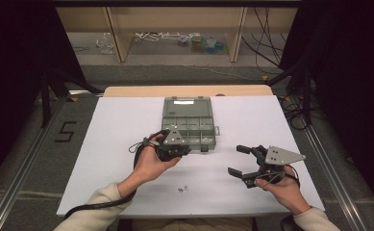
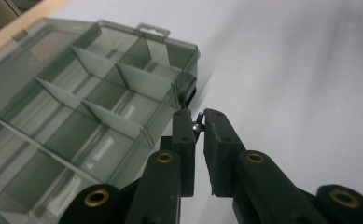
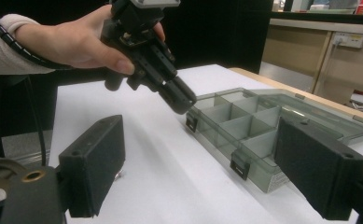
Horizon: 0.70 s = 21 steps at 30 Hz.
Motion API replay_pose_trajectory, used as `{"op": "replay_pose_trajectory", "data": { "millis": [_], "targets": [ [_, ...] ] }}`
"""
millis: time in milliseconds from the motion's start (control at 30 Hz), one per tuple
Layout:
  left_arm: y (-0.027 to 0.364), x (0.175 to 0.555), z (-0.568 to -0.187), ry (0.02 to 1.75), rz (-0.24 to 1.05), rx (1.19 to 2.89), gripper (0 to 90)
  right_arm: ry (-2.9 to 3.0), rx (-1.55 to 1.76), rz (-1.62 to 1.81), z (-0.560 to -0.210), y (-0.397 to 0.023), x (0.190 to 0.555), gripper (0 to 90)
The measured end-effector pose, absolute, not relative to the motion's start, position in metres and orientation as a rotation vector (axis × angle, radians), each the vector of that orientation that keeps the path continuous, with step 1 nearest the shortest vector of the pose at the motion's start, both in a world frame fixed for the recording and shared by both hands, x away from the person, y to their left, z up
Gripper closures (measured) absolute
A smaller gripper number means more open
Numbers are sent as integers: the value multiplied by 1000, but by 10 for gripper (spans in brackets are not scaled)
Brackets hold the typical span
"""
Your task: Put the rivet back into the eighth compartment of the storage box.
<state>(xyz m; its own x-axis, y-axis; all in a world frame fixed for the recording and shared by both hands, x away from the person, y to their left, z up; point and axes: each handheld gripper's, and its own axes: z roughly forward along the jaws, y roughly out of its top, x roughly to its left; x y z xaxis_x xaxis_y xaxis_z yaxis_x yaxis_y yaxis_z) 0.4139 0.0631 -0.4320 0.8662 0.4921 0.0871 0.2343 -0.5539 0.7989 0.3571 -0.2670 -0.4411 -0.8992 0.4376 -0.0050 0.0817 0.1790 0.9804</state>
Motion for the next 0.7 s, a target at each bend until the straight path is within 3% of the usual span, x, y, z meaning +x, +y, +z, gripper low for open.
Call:
{"op": "replay_pose_trajectory", "data": {
  "millis": [400, 700],
  "targets": [
    [51, 419, -431, 565, 370, 1982, 826, 2126, 501, 1806, -443, -264, 357, 175],
    [40, 427, -432, 570, 381, 1969, 825, 2137, 497, 1801, -442, -265, 357, 175]
  ]
}}
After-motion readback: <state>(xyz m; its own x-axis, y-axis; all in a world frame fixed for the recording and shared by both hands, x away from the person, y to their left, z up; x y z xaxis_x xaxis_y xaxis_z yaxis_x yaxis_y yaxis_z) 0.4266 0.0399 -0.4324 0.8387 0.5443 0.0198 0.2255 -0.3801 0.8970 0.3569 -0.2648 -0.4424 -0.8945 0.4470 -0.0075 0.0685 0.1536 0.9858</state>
